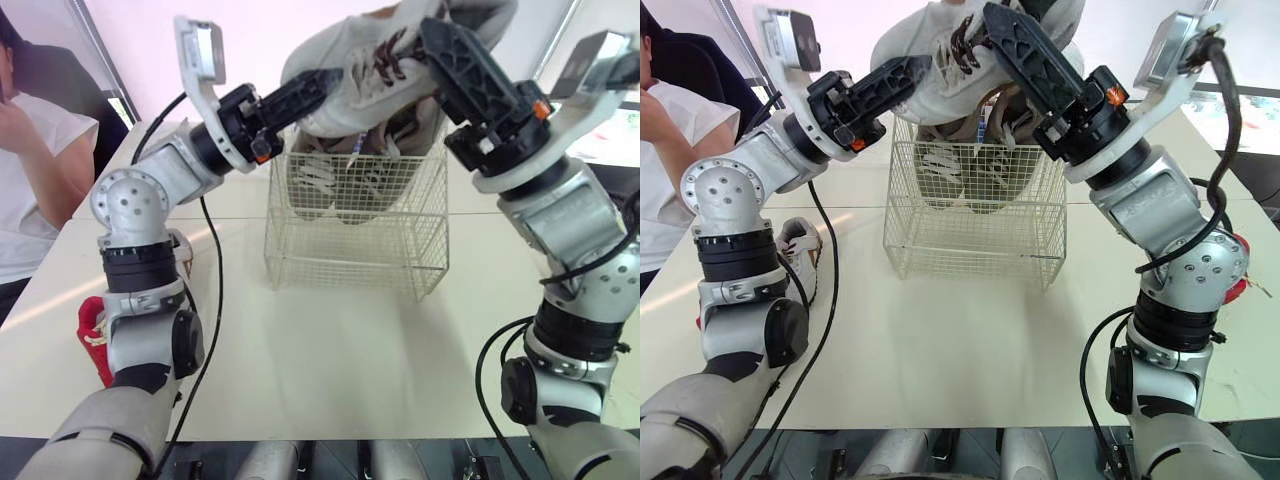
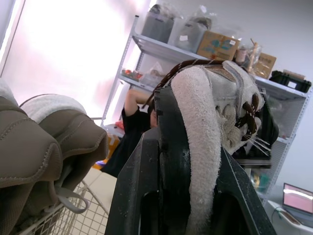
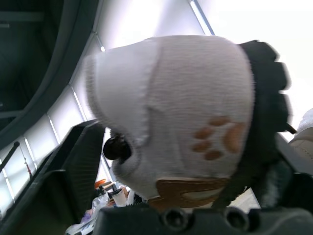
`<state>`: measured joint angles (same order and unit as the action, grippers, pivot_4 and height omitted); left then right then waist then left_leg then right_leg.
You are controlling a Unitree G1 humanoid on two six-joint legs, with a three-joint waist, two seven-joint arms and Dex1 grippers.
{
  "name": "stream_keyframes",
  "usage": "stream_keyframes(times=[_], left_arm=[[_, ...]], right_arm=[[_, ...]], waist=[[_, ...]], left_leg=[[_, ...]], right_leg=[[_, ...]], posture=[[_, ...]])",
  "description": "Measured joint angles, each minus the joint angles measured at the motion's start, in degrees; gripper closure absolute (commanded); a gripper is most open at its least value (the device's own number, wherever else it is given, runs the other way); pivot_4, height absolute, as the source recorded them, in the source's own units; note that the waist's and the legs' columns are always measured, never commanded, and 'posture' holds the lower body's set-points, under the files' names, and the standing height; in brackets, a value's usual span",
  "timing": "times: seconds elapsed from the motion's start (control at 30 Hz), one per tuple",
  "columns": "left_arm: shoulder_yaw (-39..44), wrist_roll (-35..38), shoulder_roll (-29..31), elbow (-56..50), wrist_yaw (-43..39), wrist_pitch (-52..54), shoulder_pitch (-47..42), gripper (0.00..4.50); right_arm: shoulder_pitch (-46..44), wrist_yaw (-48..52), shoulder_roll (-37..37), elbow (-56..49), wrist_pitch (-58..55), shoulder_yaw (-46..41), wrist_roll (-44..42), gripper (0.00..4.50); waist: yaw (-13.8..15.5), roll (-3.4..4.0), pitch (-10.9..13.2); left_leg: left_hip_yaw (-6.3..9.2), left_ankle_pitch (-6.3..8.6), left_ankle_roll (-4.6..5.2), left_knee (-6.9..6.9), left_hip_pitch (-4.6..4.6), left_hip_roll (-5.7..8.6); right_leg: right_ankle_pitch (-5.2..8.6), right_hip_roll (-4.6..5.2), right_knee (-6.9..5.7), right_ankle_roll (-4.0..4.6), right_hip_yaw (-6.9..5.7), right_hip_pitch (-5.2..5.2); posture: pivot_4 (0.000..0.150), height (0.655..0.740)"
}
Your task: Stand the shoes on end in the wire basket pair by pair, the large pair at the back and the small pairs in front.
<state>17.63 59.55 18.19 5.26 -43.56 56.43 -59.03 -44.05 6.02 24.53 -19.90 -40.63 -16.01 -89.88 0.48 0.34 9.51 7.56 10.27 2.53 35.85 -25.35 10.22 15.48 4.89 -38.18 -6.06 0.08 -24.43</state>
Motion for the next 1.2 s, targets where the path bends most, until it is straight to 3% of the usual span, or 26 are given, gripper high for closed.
stream_keyframes(times=[0.1, 0.17, 0.33, 0.43, 0.57, 0.77, 0.97, 1.2], left_arm=[[-0.02, 0.28, -0.17, -0.04, 0.02, -0.69, 0.43, 4.21], [-0.38, 0.21, -0.05, -0.91, -0.01, -0.9, 0.68, 4.21], [-1.67, -1.36, 2.67, -2.2, 0.2, -0.99, 2.25, 1.83], [-5.27, -3.15, 4.98, -3.83, -1.57, -1.02, 3.45, 0.14], [-8.05, -6.42, 9.45, -4.31, -5.22, -2.13, 5.28, 0.02], [-9.53, -10.41, 16.67, -3.89, -11.43, -4.47, 6.71, 0.02], [-9.79, -11.78, 17.06, -3.84, -12.31, -6.02, 7.25, 0.02], [-9.78, -11.78, 16.51, -5.79, -10.85, -6.04, 8.73, 0.02]], right_arm=[[0.0, 0.02, 0.0, 0.38, 0.12, 0.46, 1.43, 3.3], [-0.01, 0.02, -0.02, 0.56, 0.29, 0.55, 2.0, 3.92], [-1.38, 0.23, 1.58, 1.43, -0.74, 1.63, 3.62, 3.94], [-2.88, 2.47, 4.6, 2.78, -2.95, 2.25, 3.91, 3.94], [-6.12, 10.67, 12.89, 6.96, -6.94, 2.41, 5.99, 3.94], [-12.1, 35.19, 29.65, 20.47, -8.6, 7.26, 22.33, 3.94], [-15.81, 57.85, 32.96, 28.68, 0.2, 17.46, 40.96, 3.94], [-16.28, 70.57, 30.26, 36.28, 12.65, 22.85, 56.66, 3.94]], waist=[[0.07, 0.0, 0.0], [0.05, 0.0, 0.0], [-0.21, 0.01, 0.0], [-0.12, 0.01, 0.0], [0.04, 0.01, 0.01], [0.11, 0.03, 0.03], [-0.32, 0.02, 0.03], [-0.32, 0.01, 0.05]], left_leg=[[0.0, 0.0, 0.0, 0.0, 0.0, 0.0], [0.0, 0.0, 0.0, 0.0, 0.0, 0.0], [0.0, 0.0, 0.0, -0.03, 0.0, 0.0], [0.0, 0.0, 0.0, -0.05, -0.01, 0.0], [0.0, 0.02, 0.02, -0.11, -0.01, 0.0], [-0.01, 0.12, -0.07, -0.23, -0.01, 0.0], [-0.01, 0.13, -0.09, -0.39, -0.02, -0.01], [-0.01, 0.07, -0.18, -0.42, -0.05, -0.01]], right_leg=[[0.0, 0.0, 0.01, 0.0, 0.0, 0.0], [0.0, 0.0, 0.01, 0.0, 0.0, 0.0], [0.0, 0.0, 0.0, 0.01, 0.0, -0.02], [0.0, 0.0, 0.03, 0.01, 0.0, -0.01], [0.0, 0.0, 0.11, 0.02, 0.0, 0.0], [0.01, 0.02, 0.26, 0.04, -0.01, -0.02], [0.01, 0.05, 0.32, 0.02, -0.01, -0.07], [0.0, 0.06, 0.31, 0.01, -0.01, -0.12]], posture=[[0.15, 0.74], [0.15, 0.74], [0.15, 0.74], [0.15, 0.74], [0.15, 0.74], [0.15, 0.74], [0.15, 0.74], [0.15, 0.74]])
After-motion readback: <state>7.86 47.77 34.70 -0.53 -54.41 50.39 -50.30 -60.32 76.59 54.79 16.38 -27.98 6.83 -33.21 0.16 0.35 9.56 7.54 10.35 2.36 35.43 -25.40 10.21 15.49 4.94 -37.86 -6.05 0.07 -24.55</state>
